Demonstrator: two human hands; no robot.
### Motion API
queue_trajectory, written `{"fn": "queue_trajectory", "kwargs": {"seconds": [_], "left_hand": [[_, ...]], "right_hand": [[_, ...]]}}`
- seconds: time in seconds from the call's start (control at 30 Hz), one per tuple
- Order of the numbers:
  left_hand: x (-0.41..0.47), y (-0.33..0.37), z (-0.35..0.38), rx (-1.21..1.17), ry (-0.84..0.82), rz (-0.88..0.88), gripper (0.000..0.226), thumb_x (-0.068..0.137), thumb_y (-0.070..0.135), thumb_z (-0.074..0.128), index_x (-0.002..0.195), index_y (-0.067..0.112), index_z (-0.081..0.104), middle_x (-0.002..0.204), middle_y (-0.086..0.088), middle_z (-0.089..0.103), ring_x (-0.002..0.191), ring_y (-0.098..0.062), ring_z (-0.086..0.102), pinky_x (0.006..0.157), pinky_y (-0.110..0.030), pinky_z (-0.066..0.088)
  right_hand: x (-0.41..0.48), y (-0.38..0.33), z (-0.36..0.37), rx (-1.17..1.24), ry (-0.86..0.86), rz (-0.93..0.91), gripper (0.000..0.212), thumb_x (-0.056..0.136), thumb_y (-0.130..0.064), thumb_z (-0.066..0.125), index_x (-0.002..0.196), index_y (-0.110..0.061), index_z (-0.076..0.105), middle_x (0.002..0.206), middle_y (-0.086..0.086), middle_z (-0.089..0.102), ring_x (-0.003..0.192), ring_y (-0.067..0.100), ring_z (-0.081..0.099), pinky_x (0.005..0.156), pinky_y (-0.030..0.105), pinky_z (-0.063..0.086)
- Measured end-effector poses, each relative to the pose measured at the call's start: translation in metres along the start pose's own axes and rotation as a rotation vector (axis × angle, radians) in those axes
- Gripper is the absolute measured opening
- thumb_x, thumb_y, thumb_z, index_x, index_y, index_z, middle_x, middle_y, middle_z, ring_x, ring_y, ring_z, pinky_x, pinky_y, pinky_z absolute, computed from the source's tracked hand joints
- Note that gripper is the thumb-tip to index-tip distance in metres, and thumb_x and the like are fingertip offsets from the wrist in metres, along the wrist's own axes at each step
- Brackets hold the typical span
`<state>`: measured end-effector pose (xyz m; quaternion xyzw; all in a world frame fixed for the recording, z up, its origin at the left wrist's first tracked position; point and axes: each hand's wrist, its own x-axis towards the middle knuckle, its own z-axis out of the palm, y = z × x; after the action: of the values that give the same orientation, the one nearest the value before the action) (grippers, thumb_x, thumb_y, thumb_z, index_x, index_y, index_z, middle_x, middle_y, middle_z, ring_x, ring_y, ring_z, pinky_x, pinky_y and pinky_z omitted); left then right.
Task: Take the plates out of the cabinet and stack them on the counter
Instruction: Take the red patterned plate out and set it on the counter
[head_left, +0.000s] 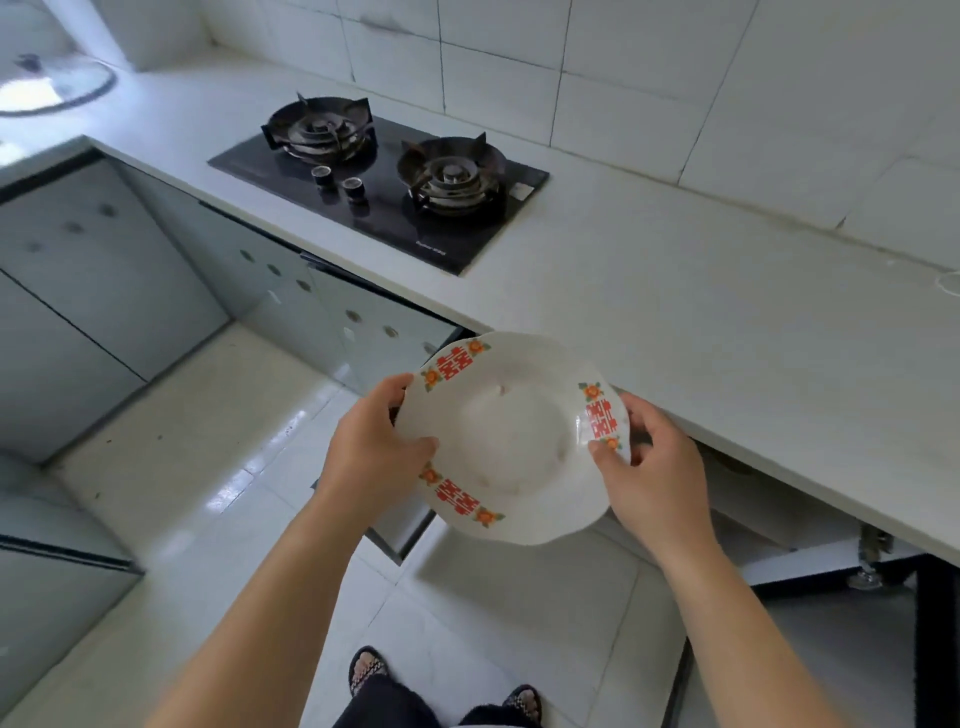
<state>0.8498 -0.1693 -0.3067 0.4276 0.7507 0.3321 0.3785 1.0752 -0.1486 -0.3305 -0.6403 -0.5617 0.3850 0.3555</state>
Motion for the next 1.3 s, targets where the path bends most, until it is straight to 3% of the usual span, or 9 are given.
{"fn": "queue_trajectory", "kwargs": {"seconds": [0.2, 0.4, 0.6, 0.7, 0.8, 0.9, 1.0, 1.17, 1.3], "left_hand": [[0.006, -0.041, -0.074, -0.108, 0.129, -0.060, 0.056, 0.080, 0.001, 0.063, 0.124, 0.033, 0.049, 0.112, 0.013, 0.052, 0.073, -0.006, 0.062, 0.042, -0.016, 0.044], [0.008, -0.094, -0.197, -0.253, 0.334, -0.088, 0.063, 0.074, -0.007, 0.062, 0.128, 0.024, 0.051, 0.113, 0.008, 0.054, 0.077, -0.006, 0.061, 0.044, -0.011, 0.047], [0.001, -0.148, -0.328, -0.301, 0.529, -0.105, 0.065, 0.072, -0.004, 0.067, 0.129, 0.024, 0.051, 0.119, 0.003, 0.058, 0.084, -0.013, 0.064, 0.053, -0.016, 0.054], [-0.001, -0.170, -0.372, -0.263, 0.627, -0.125, 0.065, 0.073, -0.001, 0.069, 0.129, 0.026, 0.051, 0.118, 0.005, 0.058, 0.080, -0.008, 0.062, 0.056, -0.018, 0.053], [0.001, -0.189, -0.401, -0.239, 0.686, -0.157, 0.064, 0.074, -0.001, 0.068, 0.130, 0.024, 0.050, 0.110, 0.008, 0.057, 0.065, 0.000, 0.061, 0.046, -0.009, 0.046], [0.014, -0.206, -0.420, -0.249, 0.719, -0.171, 0.064, 0.074, -0.003, 0.066, 0.129, 0.023, 0.050, 0.097, 0.015, 0.054, 0.055, 0.012, 0.057, 0.046, -0.005, 0.045], [0.041, -0.214, -0.438, -0.246, 0.704, -0.205, 0.064, 0.074, -0.002, 0.067, 0.130, 0.024, 0.050, 0.102, 0.013, 0.055, 0.056, 0.014, 0.057, 0.048, -0.006, 0.047], [0.121, -0.221, -0.474, -0.223, 0.657, -0.207, 0.067, 0.074, 0.002, 0.069, 0.132, 0.027, 0.047, 0.118, 0.009, 0.058, 0.078, -0.011, 0.068, 0.070, -0.031, 0.059], [0.215, -0.214, -0.507, -0.190, 0.610, -0.176, 0.066, 0.076, 0.001, 0.068, 0.133, 0.024, 0.046, 0.114, 0.011, 0.059, 0.091, -0.012, 0.065, 0.065, -0.020, 0.057]], "right_hand": [[0.000, -0.045, 0.075, -0.049, -0.123, -0.067, 0.045, 0.083, -0.015, 0.065, 0.124, -0.026, 0.053, 0.112, -0.008, 0.065, 0.102, 0.012, 0.062, 0.082, 0.029, 0.053], [-0.008, -0.128, 0.194, -0.012, -0.293, -0.208, 0.046, 0.082, -0.017, 0.068, 0.125, -0.024, 0.053, 0.112, -0.006, 0.063, 0.099, 0.011, 0.062, 0.060, 0.008, 0.050], [-0.029, -0.208, 0.324, 0.037, -0.453, -0.336, 0.045, 0.082, -0.020, 0.068, 0.125, -0.022, 0.054, 0.107, -0.008, 0.064, 0.088, 0.009, 0.066, 0.071, 0.026, 0.058], [-0.039, -0.234, 0.373, 0.050, -0.517, -0.365, 0.043, 0.083, -0.019, 0.068, 0.123, -0.022, 0.054, 0.104, -0.011, 0.064, 0.082, 0.008, 0.067, 0.067, 0.024, 0.057], [-0.043, -0.252, 0.409, 0.057, -0.577, -0.376, 0.042, 0.082, -0.017, 0.069, 0.121, -0.024, 0.055, 0.100, -0.015, 0.063, 0.079, 0.008, 0.067, 0.067, 0.025, 0.057], [-0.036, -0.266, 0.443, 0.040, -0.619, -0.391, 0.043, 0.081, -0.017, 0.069, 0.120, -0.027, 0.055, 0.097, -0.020, 0.061, 0.075, 0.004, 0.067, 0.060, 0.015, 0.055], [-0.016, -0.275, 0.471, 0.017, -0.623, -0.391, 0.041, 0.081, -0.016, 0.069, 0.116, -0.032, 0.055, 0.091, -0.027, 0.059, 0.065, -0.001, 0.066, 0.054, 0.010, 0.052], [0.038, -0.292, 0.524, 0.052, -0.590, -0.346, 0.045, 0.081, -0.014, 0.069, 0.120, -0.030, 0.055, 0.094, -0.026, 0.060, 0.068, 0.004, 0.068, 0.060, 0.016, 0.055], [0.108, -0.321, 0.575, 0.061, -0.562, -0.319, 0.047, 0.081, -0.014, 0.069, 0.124, -0.027, 0.054, 0.096, -0.025, 0.061, 0.074, 0.012, 0.070, 0.063, 0.020, 0.055]]}}
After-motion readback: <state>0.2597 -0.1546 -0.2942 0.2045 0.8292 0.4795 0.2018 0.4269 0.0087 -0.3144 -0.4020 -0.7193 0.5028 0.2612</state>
